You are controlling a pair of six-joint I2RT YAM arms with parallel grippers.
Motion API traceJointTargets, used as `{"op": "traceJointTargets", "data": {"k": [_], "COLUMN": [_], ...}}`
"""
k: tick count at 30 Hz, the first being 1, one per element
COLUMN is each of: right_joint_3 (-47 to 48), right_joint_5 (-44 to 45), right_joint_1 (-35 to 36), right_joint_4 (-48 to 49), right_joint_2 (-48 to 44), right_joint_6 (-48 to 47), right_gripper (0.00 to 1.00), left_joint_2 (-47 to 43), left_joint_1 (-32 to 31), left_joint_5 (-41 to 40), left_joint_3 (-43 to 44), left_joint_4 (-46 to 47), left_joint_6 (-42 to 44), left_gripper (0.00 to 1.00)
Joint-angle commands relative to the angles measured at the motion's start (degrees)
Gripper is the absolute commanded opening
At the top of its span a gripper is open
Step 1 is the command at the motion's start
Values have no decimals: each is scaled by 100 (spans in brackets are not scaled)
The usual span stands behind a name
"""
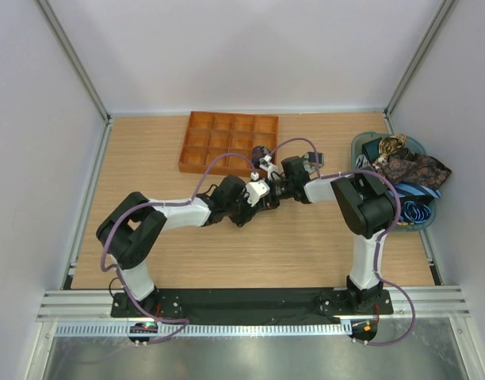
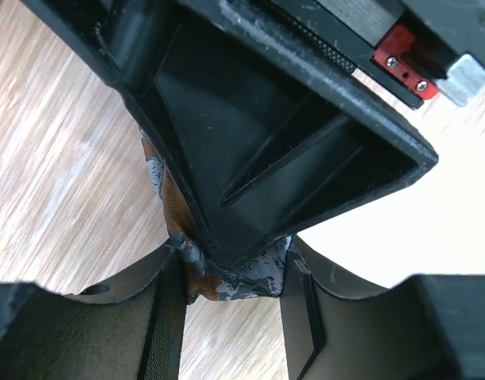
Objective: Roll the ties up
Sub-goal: Roll the tie
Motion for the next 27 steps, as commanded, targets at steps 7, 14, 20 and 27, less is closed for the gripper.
{"op": "traceJointTargets", "data": {"k": [7,14,20,27], "right_joint_3": [-691,-514,-655,-593], "right_joint_5": [772,789,1150,1264], "right_joint_1": [39,39,47,56], "right_joint_4": [-491,-711,-1010,-1142], "right_joint_2": [-633,-527,-756,-721], "right_joint_6": [-234,-340,-506,-542], "right_gripper": [30,45,60,37], "left_joint_2": [-112,10,195,186], "left_joint_1": [-384,-376,-376,-376], "left_joint_5": [-34,-429,-667,-904], "left_joint_3": [57,198,268,347], "left_joint_4": [-821,-1059,-1068,-1112], "left_joint_6": [-163,-357,-428,-489], "left_gripper": [36,35,34,35]}}
